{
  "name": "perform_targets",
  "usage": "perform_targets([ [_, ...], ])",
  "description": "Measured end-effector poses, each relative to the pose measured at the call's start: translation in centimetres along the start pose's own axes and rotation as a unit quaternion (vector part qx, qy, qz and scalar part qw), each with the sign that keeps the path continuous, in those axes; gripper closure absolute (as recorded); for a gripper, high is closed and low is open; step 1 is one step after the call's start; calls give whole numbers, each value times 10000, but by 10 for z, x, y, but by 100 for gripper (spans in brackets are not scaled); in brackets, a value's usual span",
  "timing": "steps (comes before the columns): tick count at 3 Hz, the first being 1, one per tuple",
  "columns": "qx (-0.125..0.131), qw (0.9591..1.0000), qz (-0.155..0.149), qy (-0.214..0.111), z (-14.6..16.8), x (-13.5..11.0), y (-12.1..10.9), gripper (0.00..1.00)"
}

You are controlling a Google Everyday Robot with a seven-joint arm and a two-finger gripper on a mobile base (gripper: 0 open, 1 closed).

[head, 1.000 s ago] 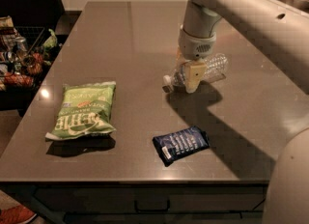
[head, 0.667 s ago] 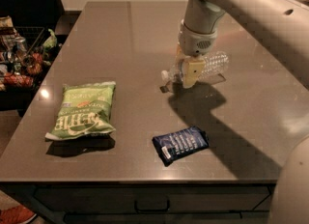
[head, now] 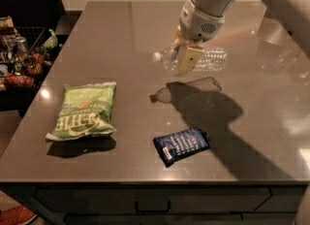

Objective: Place water bottle upright

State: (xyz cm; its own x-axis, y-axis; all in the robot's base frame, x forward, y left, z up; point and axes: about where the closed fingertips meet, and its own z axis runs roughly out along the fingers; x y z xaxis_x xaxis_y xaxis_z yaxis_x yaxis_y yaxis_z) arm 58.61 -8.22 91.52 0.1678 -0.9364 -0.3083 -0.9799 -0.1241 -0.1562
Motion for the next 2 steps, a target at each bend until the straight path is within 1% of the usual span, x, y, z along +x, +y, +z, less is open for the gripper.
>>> perform_targets([
  [1,69,9973,343,-643,-13,-14,2,100],
  [2,90,9762,984,-1933,-29,-29,-2,100],
])
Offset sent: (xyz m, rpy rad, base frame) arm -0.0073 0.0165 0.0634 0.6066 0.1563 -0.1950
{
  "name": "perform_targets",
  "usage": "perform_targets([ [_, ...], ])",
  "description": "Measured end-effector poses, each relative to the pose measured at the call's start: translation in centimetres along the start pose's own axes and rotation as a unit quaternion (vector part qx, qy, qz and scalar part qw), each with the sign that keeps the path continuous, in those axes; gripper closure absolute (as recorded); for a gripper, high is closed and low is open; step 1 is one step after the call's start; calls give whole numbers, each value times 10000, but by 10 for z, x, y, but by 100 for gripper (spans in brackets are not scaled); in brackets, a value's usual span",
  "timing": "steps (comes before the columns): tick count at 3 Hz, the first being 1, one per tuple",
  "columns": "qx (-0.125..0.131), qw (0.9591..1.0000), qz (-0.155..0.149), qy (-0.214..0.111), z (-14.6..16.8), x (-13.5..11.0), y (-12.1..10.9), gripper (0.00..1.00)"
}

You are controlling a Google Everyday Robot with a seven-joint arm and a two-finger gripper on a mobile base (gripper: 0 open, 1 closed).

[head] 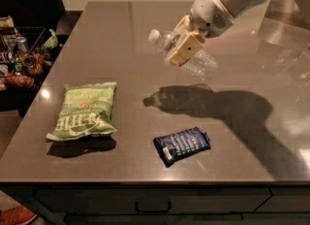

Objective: Place water bottle upright

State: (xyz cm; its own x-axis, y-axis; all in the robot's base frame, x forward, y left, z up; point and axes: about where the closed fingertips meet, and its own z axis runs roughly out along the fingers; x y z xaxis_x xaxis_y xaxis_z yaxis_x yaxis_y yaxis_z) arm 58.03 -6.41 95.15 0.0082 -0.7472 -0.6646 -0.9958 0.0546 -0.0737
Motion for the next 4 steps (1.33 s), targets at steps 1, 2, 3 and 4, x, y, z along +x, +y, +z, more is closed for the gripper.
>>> perform_targets([
  [1,175,9956,342,-853,-10,-10,-8,100],
  [2,447,9842,621,-1600,-18,-15,-14,100],
  [3,800,9672,956,-2213,-22,-15,-18,100],
  [4,1204,9382,1367,-2943,-22,-11,-30,100],
])
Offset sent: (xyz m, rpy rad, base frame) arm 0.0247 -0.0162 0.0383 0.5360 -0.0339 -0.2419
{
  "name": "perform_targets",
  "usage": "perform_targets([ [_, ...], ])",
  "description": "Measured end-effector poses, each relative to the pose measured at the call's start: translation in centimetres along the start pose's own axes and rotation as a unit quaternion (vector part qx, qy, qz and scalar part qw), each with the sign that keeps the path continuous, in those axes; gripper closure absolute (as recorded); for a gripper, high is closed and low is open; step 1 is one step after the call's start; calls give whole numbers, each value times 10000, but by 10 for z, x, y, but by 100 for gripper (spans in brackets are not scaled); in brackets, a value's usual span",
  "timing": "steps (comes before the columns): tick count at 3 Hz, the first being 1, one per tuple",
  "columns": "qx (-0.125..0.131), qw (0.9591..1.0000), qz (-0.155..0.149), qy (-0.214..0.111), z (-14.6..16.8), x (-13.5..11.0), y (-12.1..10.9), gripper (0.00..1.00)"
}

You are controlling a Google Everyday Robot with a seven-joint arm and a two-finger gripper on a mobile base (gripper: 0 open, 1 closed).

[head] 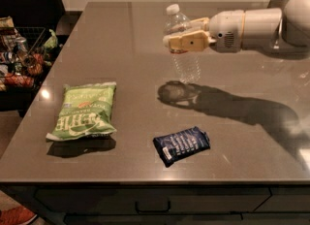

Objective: Place water bottle upright

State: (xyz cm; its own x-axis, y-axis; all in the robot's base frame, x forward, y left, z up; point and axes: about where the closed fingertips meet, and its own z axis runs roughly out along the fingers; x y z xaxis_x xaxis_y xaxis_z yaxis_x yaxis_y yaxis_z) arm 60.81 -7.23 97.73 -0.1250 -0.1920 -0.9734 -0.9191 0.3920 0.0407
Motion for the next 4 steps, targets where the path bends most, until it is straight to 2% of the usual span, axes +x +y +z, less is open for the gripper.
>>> perform_targets([
  [1,155,9985,312,-413,1,5,-9,100],
  [2,435,9937,422,-943,-2,19,-18,100],
  [3,494,9885,425,-1367,-3,23,-21,100],
  [4,396,9831,371,-1748,-3,23,-23,100],
])
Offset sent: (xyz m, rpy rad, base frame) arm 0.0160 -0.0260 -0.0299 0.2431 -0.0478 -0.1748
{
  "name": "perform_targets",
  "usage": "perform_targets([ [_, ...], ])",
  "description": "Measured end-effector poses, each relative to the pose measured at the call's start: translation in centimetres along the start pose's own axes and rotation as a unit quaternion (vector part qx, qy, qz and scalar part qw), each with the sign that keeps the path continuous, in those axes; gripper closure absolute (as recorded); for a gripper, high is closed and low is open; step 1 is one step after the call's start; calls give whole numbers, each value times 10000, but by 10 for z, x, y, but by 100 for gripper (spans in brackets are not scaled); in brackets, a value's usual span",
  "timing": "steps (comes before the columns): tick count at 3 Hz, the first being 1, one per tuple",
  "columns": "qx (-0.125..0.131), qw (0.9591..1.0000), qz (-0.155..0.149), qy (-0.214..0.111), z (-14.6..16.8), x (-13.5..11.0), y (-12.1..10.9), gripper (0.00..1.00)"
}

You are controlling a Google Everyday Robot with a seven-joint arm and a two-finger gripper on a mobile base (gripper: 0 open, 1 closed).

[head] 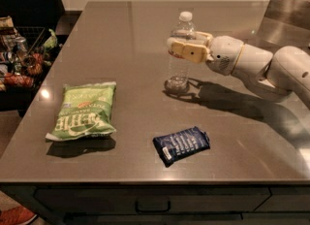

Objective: Place water bottle upright

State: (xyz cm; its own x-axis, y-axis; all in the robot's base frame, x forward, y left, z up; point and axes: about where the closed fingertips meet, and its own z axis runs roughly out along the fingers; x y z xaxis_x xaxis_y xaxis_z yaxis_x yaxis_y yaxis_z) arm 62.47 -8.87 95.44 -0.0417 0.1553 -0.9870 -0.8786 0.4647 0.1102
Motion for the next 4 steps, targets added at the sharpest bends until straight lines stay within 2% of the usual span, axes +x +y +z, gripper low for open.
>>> perform_targets([
  [1,-81,9995,29,-293,-2,1,-1,100],
  [2,-174,9992,-60,-346,-2,0,-1,75],
  [4,-339,9993,-171,36,1,3,0,29],
])
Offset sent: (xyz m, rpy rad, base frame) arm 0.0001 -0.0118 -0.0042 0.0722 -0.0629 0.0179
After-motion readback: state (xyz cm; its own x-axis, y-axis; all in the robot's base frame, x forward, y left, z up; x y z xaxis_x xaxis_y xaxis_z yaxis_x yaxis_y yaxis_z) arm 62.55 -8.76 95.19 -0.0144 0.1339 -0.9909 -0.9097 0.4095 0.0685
